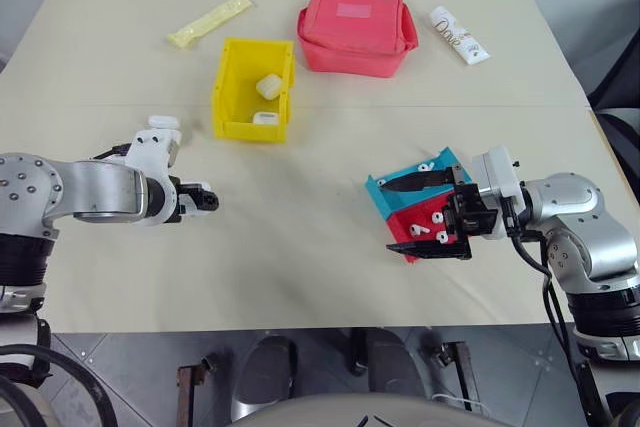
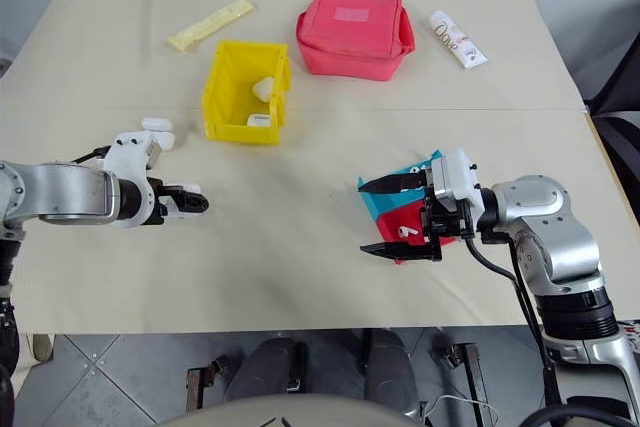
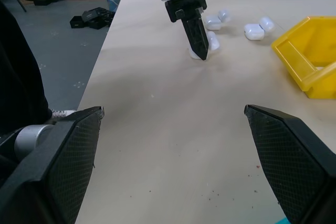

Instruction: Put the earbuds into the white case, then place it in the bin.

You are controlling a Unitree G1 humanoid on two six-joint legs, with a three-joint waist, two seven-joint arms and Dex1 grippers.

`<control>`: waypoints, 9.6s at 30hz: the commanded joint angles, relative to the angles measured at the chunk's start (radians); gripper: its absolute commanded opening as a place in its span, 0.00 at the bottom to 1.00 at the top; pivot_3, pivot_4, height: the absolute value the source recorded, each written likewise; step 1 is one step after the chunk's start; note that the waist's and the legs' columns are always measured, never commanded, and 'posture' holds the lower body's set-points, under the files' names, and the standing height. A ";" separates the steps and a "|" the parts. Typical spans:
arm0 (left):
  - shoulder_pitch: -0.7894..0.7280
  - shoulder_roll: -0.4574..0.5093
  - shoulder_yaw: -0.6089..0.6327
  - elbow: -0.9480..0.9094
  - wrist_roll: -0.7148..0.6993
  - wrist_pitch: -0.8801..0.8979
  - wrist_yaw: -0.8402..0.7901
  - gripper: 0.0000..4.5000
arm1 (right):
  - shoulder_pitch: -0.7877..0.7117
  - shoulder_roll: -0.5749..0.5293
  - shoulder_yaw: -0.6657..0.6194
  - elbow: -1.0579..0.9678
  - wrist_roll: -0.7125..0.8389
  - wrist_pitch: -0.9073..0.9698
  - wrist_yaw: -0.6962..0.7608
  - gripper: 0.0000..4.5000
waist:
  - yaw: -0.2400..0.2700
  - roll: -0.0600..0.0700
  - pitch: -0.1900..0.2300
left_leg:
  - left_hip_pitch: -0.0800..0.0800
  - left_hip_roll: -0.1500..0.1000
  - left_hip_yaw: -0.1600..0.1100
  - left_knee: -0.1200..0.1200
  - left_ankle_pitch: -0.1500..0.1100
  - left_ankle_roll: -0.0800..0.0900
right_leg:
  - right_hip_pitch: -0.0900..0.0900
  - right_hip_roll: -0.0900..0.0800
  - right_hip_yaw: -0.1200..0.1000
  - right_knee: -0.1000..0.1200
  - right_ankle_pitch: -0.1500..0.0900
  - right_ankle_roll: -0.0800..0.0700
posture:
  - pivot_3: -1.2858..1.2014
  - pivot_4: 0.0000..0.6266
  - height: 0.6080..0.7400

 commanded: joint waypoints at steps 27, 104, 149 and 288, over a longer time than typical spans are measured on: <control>0.030 0.008 -0.046 0.003 -0.011 0.040 -0.007 0.66 | 0.027 -0.007 -0.030 -0.030 -0.015 -0.035 -0.032 1.00 | -0.001 0.003 0.001 | 0.013 0.003 0.000 -0.004 -0.002 -0.003 | 0.010 0.004 0.004 -0.002 0.000 0.000 | 0.52 0.24 1.00; 0.192 -0.748 -0.058 -0.053 1.477 -1.335 -2.264 0.61 | 0.158 -0.521 0.052 -0.405 -0.269 0.599 -0.378 0.26 | 0.024 0.005 0.002 | -0.003 0.011 0.002 0.016 -0.010 0.013 | 0.009 0.004 -0.003 -0.010 0.003 -0.002 | 0.52 0.24 1.00; 0.256 -0.733 -0.056 -0.140 1.481 -1.309 -2.224 0.61 | -0.024 -0.456 0.291 -0.288 -0.497 0.504 -0.275 0.26 | 0.021 0.006 0.001 | -0.003 0.011 0.002 0.016 -0.010 0.012 | 0.009 0.004 -0.003 -0.010 0.004 0.001 | 0.52 0.24 1.00; 0.135 -0.783 -0.025 0.077 1.452 -1.348 -2.367 0.61 | 0.089 0.010 -0.374 -0.601 0.081 0.549 -0.509 0.12 | 0.019 0.006 0.000 | -0.002 0.011 0.003 0.016 -0.010 0.013 | 0.009 0.006 -0.003 -0.010 0.005 0.002 | 0.52 0.24 1.00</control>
